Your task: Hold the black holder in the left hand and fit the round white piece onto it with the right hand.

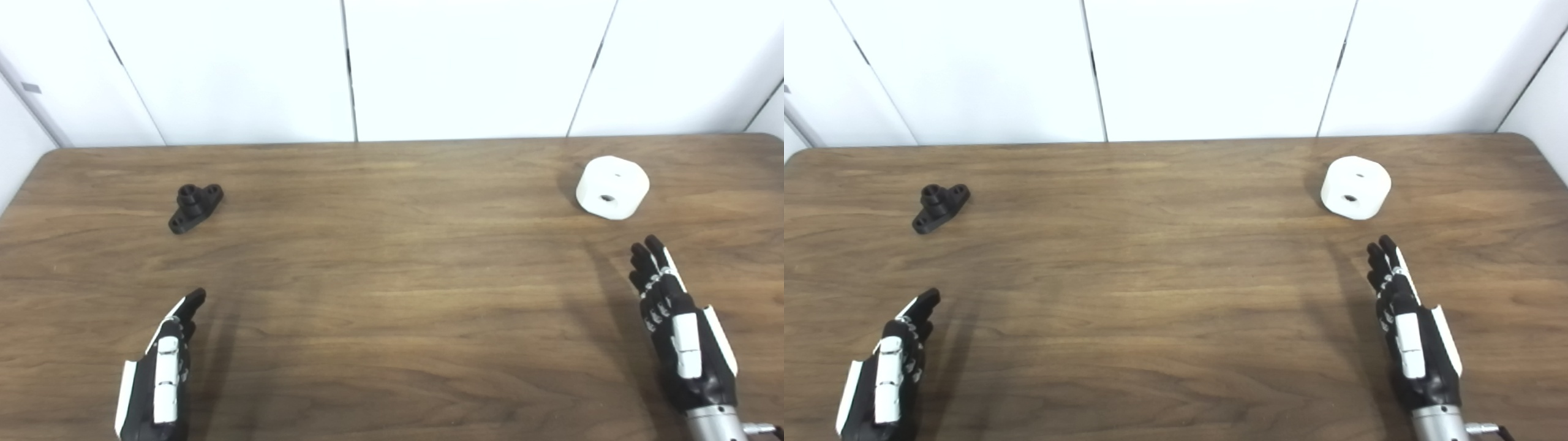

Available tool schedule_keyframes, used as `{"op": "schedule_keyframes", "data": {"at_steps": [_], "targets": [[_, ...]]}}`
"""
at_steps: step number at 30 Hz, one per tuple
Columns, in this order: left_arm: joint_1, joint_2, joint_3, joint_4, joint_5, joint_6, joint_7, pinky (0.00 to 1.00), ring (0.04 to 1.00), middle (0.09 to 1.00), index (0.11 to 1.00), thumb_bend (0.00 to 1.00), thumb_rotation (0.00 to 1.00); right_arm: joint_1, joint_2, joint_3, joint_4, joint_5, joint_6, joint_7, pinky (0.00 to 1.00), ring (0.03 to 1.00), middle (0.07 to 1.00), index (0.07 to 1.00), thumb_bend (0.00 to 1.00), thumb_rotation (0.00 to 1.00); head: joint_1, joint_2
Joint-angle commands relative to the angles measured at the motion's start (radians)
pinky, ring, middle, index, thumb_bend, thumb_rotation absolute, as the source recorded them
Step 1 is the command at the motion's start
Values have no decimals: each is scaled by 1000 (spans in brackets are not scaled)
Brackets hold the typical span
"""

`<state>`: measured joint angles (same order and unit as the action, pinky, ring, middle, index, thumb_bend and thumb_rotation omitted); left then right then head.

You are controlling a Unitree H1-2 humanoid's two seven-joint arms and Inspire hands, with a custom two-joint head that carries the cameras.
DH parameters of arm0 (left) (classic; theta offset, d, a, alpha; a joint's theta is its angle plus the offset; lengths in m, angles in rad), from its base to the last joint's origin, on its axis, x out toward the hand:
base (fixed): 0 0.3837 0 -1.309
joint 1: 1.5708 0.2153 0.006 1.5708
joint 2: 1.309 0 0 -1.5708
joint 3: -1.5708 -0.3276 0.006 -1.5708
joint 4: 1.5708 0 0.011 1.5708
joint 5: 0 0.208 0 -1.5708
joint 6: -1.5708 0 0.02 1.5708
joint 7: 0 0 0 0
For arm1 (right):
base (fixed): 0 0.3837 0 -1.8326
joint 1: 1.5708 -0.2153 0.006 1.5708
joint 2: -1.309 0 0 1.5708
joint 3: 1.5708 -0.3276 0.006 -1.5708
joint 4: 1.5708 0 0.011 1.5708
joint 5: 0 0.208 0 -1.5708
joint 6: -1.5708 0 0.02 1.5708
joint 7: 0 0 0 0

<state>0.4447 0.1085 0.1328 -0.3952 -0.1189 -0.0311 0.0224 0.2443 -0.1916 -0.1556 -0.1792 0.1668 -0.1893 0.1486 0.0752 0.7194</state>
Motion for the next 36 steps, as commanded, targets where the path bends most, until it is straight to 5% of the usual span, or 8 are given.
{"op": "schedule_keyframes", "data": {"at_steps": [1,16,24,29,36], "targets": [[17,-23,-4,-25,2,-8,1,1000,985,917,860,409,1000,11,-6,-5,39,7,-3,-3,1000,992,974,982,573,1000,1,1],[17,-26,-3,-27,-2,-5,3,1000,980,915,856,427,1000,10,-7,-4,43,4,-4,-3,1000,983,963,976,589,995,10,-1],[26,-51,-36,-15,40,-26,13,980,956,906,852,434,1000,9,-40,-13,71,13,-21,16,1000,999,977,989,603,1000,132,-37],[26,-66,-68,21,58,-58,21,993,981,921,854,445,1000,2,-61,-23,113,43,-37,30,1000,1000,990,998,606,1000,265,-97],[27,-81,-106,68,104,-105,56,949,950,905,823,450,1000,-2,-78,-29,147,64,-29,47,1000,1000,999,1000,671,1000,335,-154]]}}
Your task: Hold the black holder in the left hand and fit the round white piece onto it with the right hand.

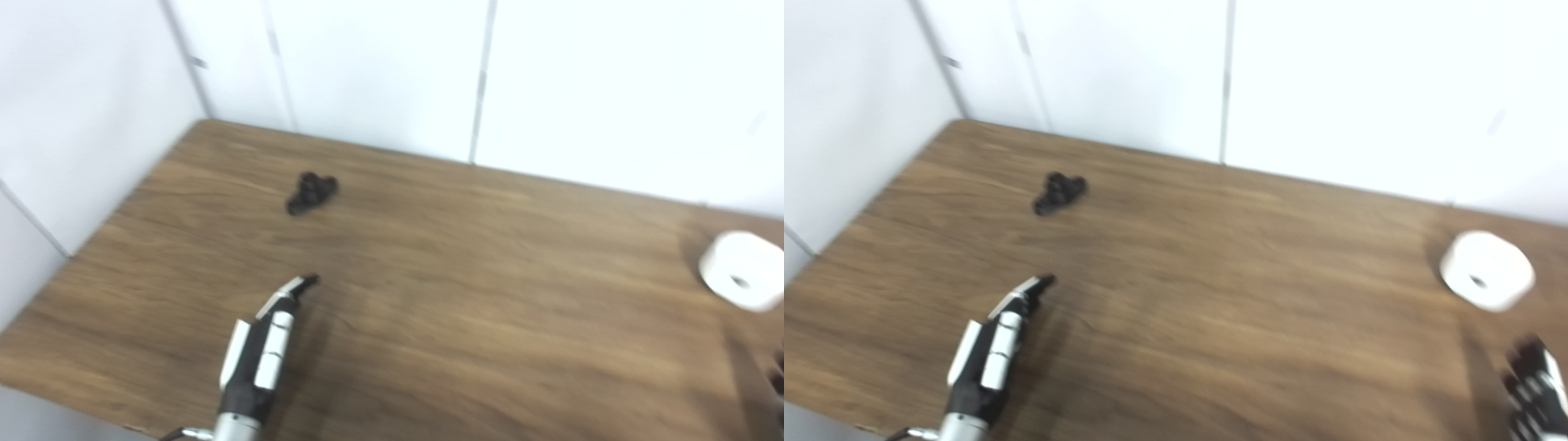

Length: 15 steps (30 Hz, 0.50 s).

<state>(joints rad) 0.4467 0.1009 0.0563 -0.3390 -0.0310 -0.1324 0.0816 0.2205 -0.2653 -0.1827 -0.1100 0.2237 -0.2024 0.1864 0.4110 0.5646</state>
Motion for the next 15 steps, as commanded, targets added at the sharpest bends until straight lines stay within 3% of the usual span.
{"op": "schedule_keyframes", "data": {"at_steps": [1,10,15], "targets": [[25,-75,-35,17,19,-9,1,951,949,904,819,448,1000,20,-6,-2,86,10,-25,15,1000,1000,997,999,674,1000,10,-9],[23,-72,-69,58,54,-48,32,935,937,900,821,422,1000,12,-7,-16,159,38,-87,43,1000,986,968,966,570,1000,30,-43],[27,-63,-75,58,55,-41,32,938,934,897,832,514,921,16,-8,-15,148,42,-69,38,1000,1000,981,970,595,1000,22,-45]]}}
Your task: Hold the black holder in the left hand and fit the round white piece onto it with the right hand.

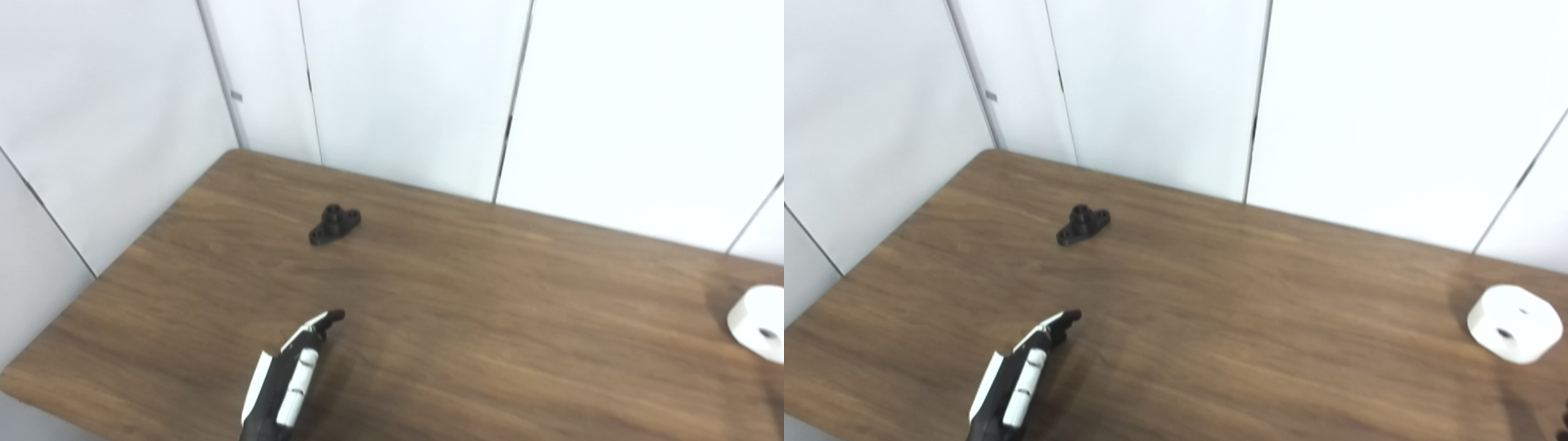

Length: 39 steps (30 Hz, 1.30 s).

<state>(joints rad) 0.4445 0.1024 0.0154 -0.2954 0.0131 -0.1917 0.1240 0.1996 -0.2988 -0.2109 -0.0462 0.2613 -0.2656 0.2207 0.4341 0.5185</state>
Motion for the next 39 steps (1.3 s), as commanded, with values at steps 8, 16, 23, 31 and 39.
{"op": "schedule_keyframes", "data": {"at_steps": [8,16,23,31,39], "targets": [[34,-54,-33,9,46,15,7,897,912,888,818,442,713,39,33,14,85,1,-2,1,1000,1000,980,981,594,1000,-20,-1],[32,-72,4,-58,182,84,87,891,890,850,786,477,394,41,43,19,80,-14,-9,-4,1000,1000,990,991,556,1000,-51,2],[-60,-45,72,-95,275,140,126,829,859,840,790,633,178,36,36,41,100,-32,-83,27,1000,1000,1000,1000,573,1000,-43,0],[-166,-8,140,-105,357,246,148,882,882,842,768,833,248,53,54,46,51,-46,-24,6,1000,1000,1000,1000,616,1000,-49,3],[-266,46,155,-93,503,421,136,891,904,867,785,821,315,65,58,51,13,-58,13,6,1000,1000,1000,1000,616,1000,-56,10]]}}
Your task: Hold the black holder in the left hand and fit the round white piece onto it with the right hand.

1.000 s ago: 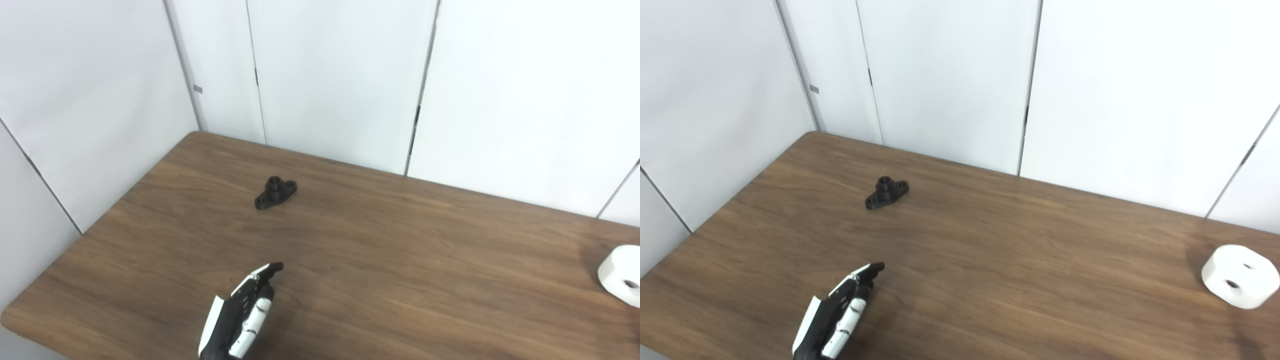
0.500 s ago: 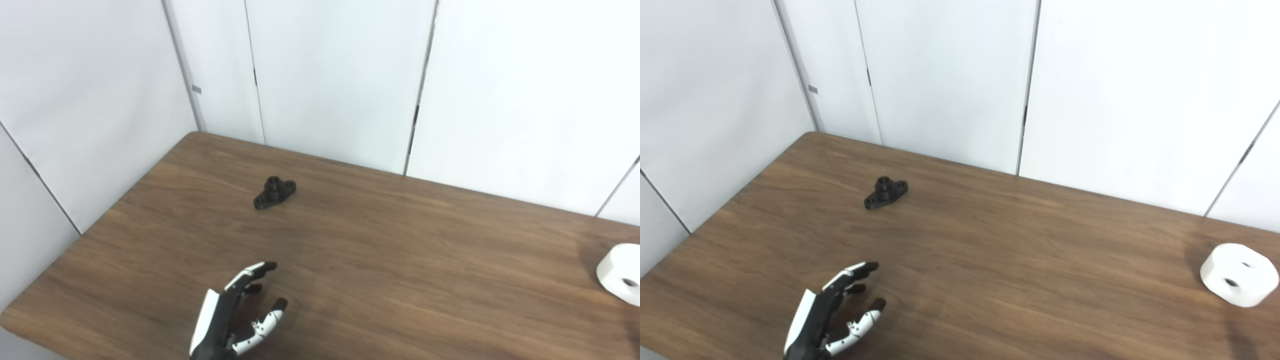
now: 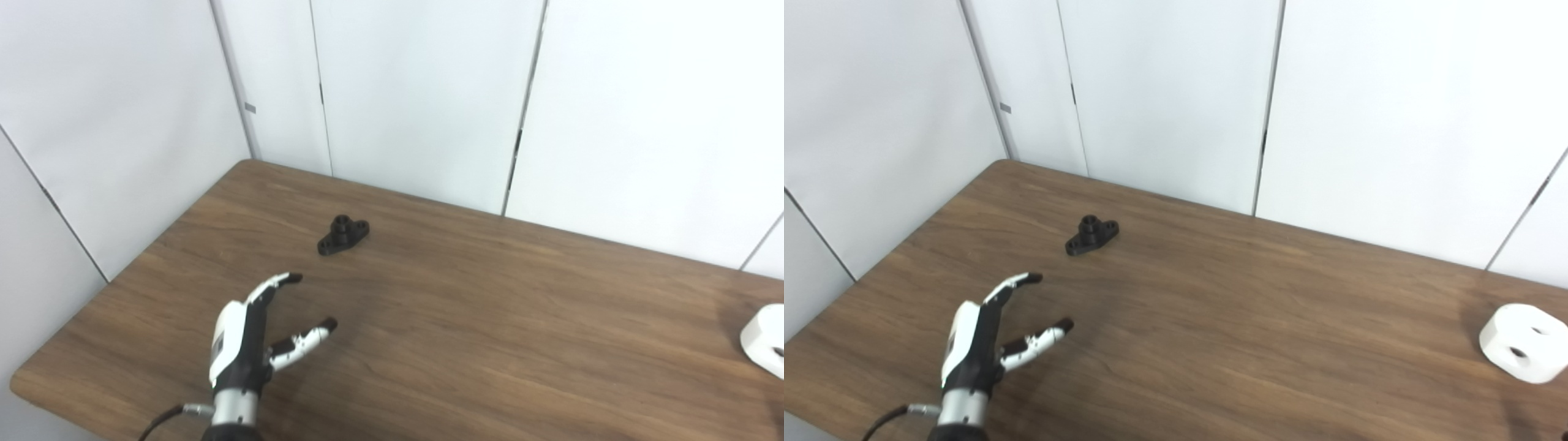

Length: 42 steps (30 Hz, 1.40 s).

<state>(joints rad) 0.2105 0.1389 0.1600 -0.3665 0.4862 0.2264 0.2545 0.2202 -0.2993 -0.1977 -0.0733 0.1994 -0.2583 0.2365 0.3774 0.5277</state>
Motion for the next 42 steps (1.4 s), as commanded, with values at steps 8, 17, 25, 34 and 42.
{"op": "schedule_keyframes", "data": {"at_steps": [8,17,25,34,42], "targets": [[-166,77,22,101,92,54,3,821,890,864,782,815,335,47,69,37,38,-14,8,-16,1000,1000,1000,1000,618,1000,-3,4],[-282,150,7,272,119,74,16,819,895,855,759,846,374,50,76,36,34,-20,22,-25,1000,1000,1000,1000,634,1000,-12,6],[-365,201,-20,398,132,82,25,892,905,855,757,876,396,56,77,36,31,-8,24,-18,1000,1000,1000,1000,627,1000,-11,11],[-449,248,-57,526,127,81,22,922,900,858,752,870,393,64,88,35,15,-24,27,-29,1000,1000,998,1000,627,1000,-28,15],[-504,251,-82,607,99,83,7,921,893,855,736,883,361,70,87,34,9,-23,29,-27,1000,1000,997,1000,596,1000,-35,18]]}}
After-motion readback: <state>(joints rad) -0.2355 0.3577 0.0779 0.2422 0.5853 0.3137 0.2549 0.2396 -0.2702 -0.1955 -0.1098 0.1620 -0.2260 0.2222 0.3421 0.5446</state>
